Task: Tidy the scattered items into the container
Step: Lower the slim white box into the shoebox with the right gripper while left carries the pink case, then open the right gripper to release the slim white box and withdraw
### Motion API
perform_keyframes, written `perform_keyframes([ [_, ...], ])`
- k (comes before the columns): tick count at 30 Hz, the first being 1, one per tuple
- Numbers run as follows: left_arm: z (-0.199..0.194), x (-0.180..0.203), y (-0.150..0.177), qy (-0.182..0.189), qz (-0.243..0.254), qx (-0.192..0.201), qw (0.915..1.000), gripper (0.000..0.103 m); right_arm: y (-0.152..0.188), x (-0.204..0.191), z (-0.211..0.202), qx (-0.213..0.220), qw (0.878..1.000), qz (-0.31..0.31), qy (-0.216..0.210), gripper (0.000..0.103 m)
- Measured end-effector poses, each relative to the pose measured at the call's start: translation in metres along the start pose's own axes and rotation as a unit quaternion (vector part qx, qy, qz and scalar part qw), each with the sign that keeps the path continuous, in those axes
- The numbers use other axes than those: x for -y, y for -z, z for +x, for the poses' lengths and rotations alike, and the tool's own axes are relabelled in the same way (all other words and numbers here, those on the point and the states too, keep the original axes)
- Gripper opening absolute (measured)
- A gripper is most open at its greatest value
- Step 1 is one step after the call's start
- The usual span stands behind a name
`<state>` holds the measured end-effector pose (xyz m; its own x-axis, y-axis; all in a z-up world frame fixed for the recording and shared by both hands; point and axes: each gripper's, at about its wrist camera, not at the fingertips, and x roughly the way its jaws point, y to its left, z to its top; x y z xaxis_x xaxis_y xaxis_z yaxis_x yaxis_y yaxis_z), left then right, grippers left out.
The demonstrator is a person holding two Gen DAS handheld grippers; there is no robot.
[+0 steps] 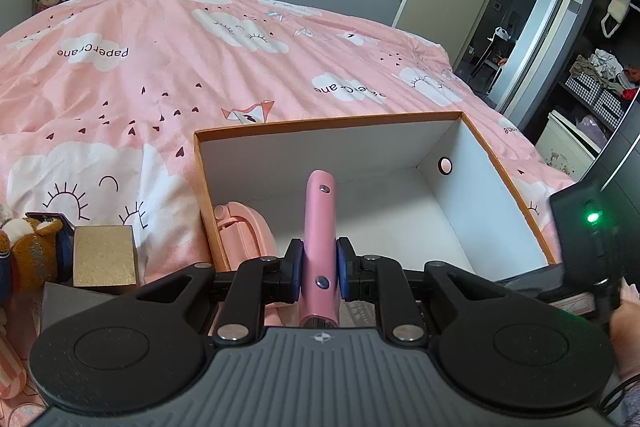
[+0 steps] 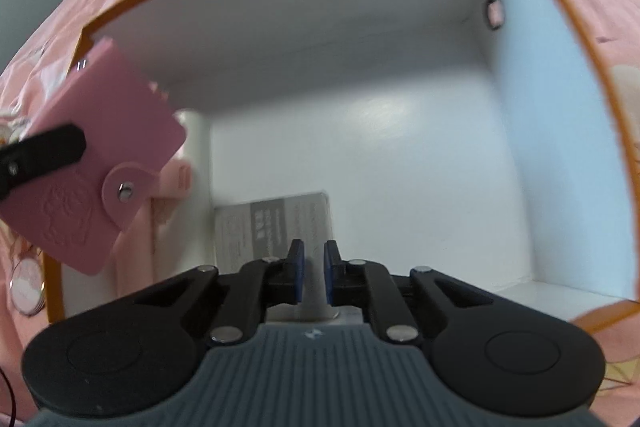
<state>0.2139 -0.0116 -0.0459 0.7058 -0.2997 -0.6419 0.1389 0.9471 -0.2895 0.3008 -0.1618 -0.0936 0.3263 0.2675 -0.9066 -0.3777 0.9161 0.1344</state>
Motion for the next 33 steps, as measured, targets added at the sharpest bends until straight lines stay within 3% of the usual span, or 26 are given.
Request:
perform_keyframes([
  [6, 0.0, -0.007, -0.004, 0.006, -0.015, 0.003, 0.9999, 0.02, -0.005, -0.004, -0.001, 0.004, 1.0, -0.014, -0.007, 0.017],
  [8, 0.001, -0.008, -0.005, 0.006, -0.018, 0.002, 0.9998, 0.02, -0.008, -0.001, -0.004, 0.011, 1.0, -0.014, -0.005, 0.029],
  [10, 0.001, -0.008, -0.005, 0.007, -0.018, 0.003, 0.9998, 0.02, -0.012, 0.002, -0.003, 0.009, 1.0, -0.013, -0.004, 0.033],
  [15, 0.004, -0.008, -0.007, 0.01, -0.018, 0.004, 0.9998, 0.02, -0.005, 0.003, 0.008, -0.019, 1.0, -0.002, -0.017, 0.034],
  [21, 0.013, -0.007, -0.008, 0.011, -0.016, -0.005, 0.9998, 0.02, -0.003, 0.0, 0.009, -0.018, 1.0, -0.006, -0.02, 0.033],
  [27, 0.029, -0.002, -0.015, 0.023, -0.032, -0.012, 0.9992, 0.02, -0.002, 0.008, -0.013, 0.013, 0.999, -0.001, -0.041, 0.032],
  [33, 0.061, 0.012, -0.026, 0.03, -0.045, -0.026, 0.9982, 0.02, 0.0, 0.002, -0.029, 0.04, 0.996, -0.059, -0.046, 0.032],
])
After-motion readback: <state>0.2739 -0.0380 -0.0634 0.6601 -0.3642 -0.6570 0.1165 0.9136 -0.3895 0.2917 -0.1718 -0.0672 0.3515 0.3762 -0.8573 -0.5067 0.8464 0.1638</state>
